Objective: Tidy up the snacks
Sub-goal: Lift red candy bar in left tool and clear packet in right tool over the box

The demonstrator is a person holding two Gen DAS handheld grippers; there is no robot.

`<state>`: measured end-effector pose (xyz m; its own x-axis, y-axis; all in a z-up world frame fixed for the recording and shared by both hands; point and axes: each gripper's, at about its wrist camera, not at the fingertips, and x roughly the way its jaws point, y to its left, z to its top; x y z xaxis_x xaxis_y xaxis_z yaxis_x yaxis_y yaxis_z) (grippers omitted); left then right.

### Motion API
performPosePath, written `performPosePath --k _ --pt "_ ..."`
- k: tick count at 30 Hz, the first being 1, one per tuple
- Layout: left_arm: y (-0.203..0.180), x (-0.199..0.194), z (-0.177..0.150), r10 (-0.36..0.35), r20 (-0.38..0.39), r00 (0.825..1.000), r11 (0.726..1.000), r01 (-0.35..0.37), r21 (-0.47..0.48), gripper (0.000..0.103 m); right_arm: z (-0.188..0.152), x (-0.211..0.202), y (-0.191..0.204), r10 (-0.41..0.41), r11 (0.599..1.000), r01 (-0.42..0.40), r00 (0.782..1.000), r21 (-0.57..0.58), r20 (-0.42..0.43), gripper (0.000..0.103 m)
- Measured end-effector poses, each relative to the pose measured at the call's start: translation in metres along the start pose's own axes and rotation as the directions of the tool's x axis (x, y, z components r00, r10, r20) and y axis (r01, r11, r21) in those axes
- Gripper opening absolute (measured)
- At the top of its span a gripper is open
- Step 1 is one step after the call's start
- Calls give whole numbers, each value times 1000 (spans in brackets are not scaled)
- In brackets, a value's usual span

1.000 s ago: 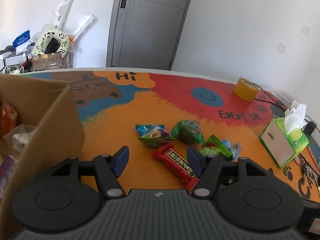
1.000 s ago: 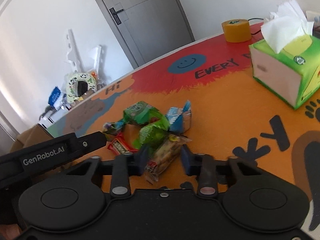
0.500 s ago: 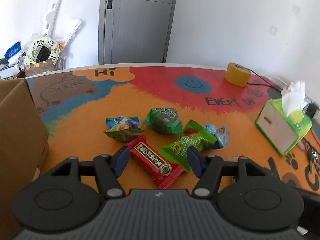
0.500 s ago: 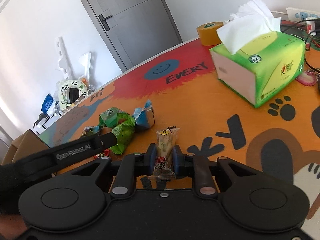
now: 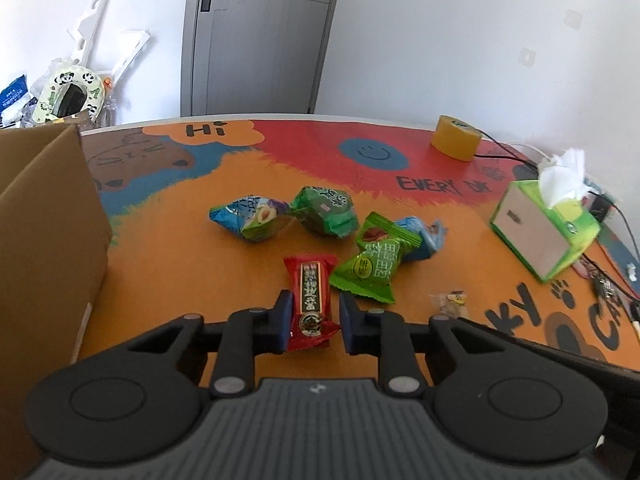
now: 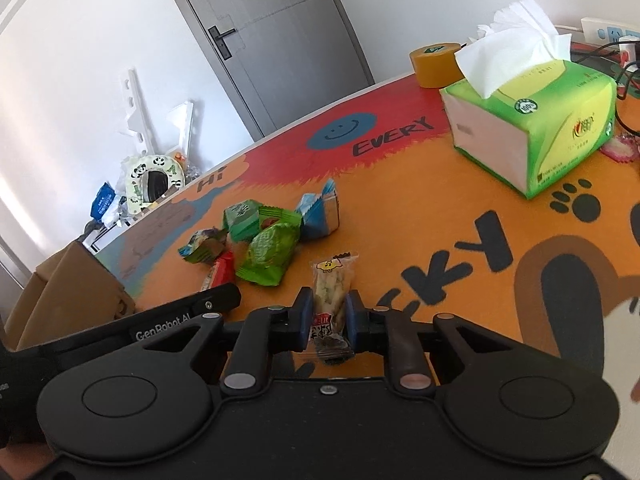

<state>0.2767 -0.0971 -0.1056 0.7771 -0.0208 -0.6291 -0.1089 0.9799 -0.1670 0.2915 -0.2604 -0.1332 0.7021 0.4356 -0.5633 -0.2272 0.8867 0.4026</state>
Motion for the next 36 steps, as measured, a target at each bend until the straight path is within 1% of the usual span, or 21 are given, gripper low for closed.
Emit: performPosePath --k 6,10,11,13,18,20,22,23,25,27,29,30,31,35,36 --pt "4 -24 -5 -40 18 999 999 40 5 15 -9 -15 10 11 1000 -11 1000 -1 19 19" --pt "7 -37 -12 -56 18 998 998 56 2 12 -14 -24 13 20 1000 -20 999 -6 33 19" --pt "8 -40 -14 -63 16 998 998 63 2 0 -15 -26 13 21 1000 -21 999 -5 35 19" --pt "9 -45 -16 -79 7 997 997 79 -2 0 -19 -29 15 21 1000 -20 999 -5 39 19" --pt "8 -55 -27 -86 0 996 996 85 26 0 -27 -36 17 9 1000 -9 999 -8 45 19" --pt "6 -57 -28 -78 14 997 996 78 33 3 -29 -38 16 2 1000 -2 999 -3 47 19" --pt "5 -56 -26 -86 6 996 996 86 36 4 -30 -39 13 -11 1000 11 999 -2 50 19" --pt "4 -54 -25 -97 -1 995 995 97 34 5 -30 -40 11 -21 1000 21 998 -1 52 19" --pt "1 -50 -24 -103 -16 995 994 104 38 15 -28 -39 6 -38 999 37 998 4 50 19" --pt "-4 -44 -23 -94 -22 995 994 95 48 42 -29 -40 2 -51 999 50 997 8 50 19" --pt "-8 -40 -25 -87 -10 996 995 87 55 52 -30 -39 -3 -62 998 62 997 9 48 19" --pt "-9 -37 -25 -83 -5 997 995 83 60 55 -30 -39 -5 -67 998 67 997 8 45 19" --pt "-11 -34 -26 -77 -4 997 995 77 67 55 -30 -38 -7 -71 997 71 997 8 42 23" --pt "-14 -20 -30 -50 -23 999 995 51 81 55 -29 -35 -12 -80 997 79 996 8 50 26" --pt "-14 -20 -31 -47 -14 999 995 48 88 55 -29 -34 -11 -77 997 76 996 3 51 28"
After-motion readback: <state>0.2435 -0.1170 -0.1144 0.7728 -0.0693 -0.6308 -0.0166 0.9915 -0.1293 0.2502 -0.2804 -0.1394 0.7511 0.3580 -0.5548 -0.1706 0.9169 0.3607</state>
